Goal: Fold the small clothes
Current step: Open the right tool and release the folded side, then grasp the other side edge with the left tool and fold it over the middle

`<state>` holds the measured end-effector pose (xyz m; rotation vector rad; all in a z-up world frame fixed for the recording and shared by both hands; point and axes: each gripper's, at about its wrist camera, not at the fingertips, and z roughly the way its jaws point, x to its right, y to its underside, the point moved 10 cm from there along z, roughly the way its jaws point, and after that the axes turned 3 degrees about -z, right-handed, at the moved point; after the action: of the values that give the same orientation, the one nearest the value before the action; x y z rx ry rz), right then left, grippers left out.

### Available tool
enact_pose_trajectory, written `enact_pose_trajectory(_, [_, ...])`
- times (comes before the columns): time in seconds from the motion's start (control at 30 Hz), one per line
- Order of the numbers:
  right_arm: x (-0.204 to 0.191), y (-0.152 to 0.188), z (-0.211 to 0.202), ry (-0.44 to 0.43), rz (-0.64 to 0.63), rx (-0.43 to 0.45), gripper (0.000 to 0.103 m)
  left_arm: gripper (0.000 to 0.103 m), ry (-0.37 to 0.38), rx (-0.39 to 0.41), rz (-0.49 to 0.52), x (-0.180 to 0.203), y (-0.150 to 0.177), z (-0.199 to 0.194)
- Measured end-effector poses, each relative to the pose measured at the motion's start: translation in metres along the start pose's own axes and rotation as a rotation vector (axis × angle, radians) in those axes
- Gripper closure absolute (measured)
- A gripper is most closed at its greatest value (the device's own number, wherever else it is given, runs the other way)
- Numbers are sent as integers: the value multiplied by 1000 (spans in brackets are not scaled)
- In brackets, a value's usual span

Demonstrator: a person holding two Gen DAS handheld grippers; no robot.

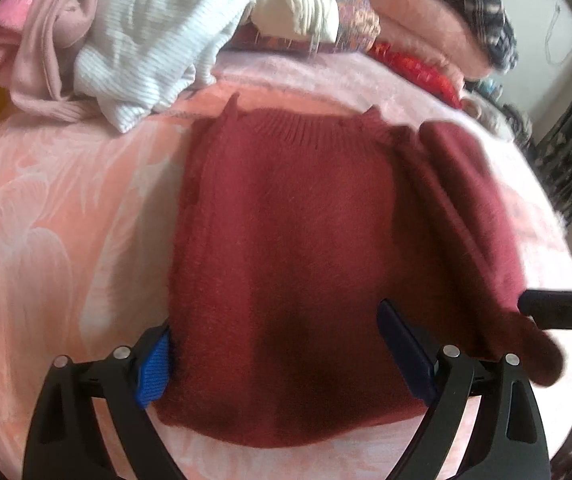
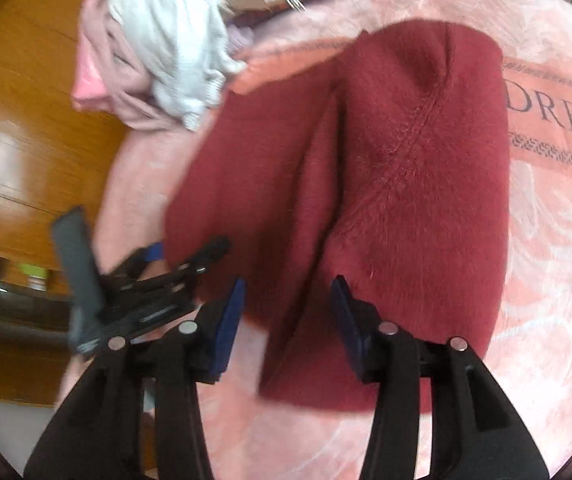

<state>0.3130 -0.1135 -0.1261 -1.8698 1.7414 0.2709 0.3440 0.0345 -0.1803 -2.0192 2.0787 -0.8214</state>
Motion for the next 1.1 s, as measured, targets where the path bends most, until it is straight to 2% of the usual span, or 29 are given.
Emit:
enact_pose_trajectory(0.07, [7,4,-18,24,-7,24,57,10,39,14,-14,12,-4,-8])
enact_pose_trajectory(0.13, [19,8,-29,82,-13,35,57,10,67,20,-14,27,-7,-13])
enact_pose_trajectory(0.27, [61,25,-47,235,-38,45,57,9,111,-7,-20,59,-10,-6])
enact_pose_trajectory(0.47, [117,46,-41,262,27,41,57,9,110,-61,-21,96,-5,17])
enact_pose_trajectory(0.63, [152,67,-30,208,108,16,57,8,112,-99,31,125,1,31])
enact_pose_trajectory(0.8, [167,79,-36,188,121,15,57,9,141,-145,48,154,9,49])
enact_pose_trajectory(0.9, [171,82,-39,185,117,20,57,28,142,-140,80,164,9,52])
enact_pose_trajectory(0.93, [171,83,-41,182,118,21,57,39,153,-138,75,165,8,52])
enact_pose_trajectory(1.0, [174,87,-44,174,123,22,57,54,168,-129,58,165,7,50])
enact_pose_trajectory(1.03, [174,88,-44,170,126,23,57,69,169,-117,53,163,5,48])
enact_pose_trajectory(1.07, [175,89,-44,167,129,23,57,79,184,-106,47,161,4,45])
enact_pose_trajectory(1.1, [175,89,-44,165,131,23,57,79,210,-99,36,160,2,41])
